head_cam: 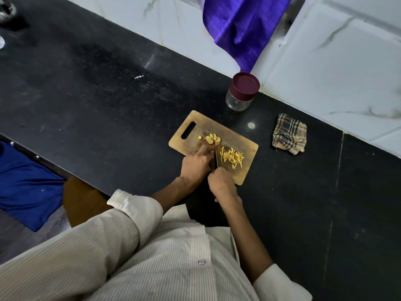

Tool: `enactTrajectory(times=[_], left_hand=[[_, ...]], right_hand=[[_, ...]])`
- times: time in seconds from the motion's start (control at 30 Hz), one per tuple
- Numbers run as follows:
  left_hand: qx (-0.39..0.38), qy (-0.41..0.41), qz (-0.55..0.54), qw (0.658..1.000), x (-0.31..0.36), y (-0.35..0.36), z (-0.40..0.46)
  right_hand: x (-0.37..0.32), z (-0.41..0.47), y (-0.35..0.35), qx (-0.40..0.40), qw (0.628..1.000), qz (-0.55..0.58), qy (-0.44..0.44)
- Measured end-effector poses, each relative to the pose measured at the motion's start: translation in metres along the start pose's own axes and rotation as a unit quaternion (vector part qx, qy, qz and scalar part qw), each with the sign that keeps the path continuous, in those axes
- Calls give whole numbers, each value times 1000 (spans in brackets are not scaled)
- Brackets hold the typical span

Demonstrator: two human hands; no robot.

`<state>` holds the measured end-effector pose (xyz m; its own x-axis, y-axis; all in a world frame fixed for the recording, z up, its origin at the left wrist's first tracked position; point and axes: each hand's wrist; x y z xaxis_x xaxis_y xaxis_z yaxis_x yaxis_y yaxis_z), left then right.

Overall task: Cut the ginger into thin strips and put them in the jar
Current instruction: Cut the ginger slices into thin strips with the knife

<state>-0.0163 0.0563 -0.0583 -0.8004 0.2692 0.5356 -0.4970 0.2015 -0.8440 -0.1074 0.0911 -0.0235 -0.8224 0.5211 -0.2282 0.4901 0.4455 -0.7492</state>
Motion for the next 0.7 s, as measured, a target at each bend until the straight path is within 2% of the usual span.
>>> enactTrajectory(times=[0.1,0.27,0.53,0.7], left_hand=[[-10,-2,27,1000,2,-2,3],[-28,-12,36,999,7,-4,3],[-37,-21,39,998,6,-3,2],[-42,-29,46,998,7,2,-1]], right_hand=[[-8,5,-7,-32,999,0,22],[-1,-2,5,-34,999,-20,38],[7,-16,16,32,998,-47,3],[4,-10,18,69,998,-9,3]])
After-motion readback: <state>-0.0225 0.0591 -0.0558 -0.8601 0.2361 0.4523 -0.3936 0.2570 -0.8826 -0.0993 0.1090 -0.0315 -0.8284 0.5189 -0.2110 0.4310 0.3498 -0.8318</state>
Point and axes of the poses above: each hand's wrist, its own z-axis towards the middle knuckle, its own y-axis out of the palm, x = y × z, and after that the axes turned 12 degrees about -z, right-handed
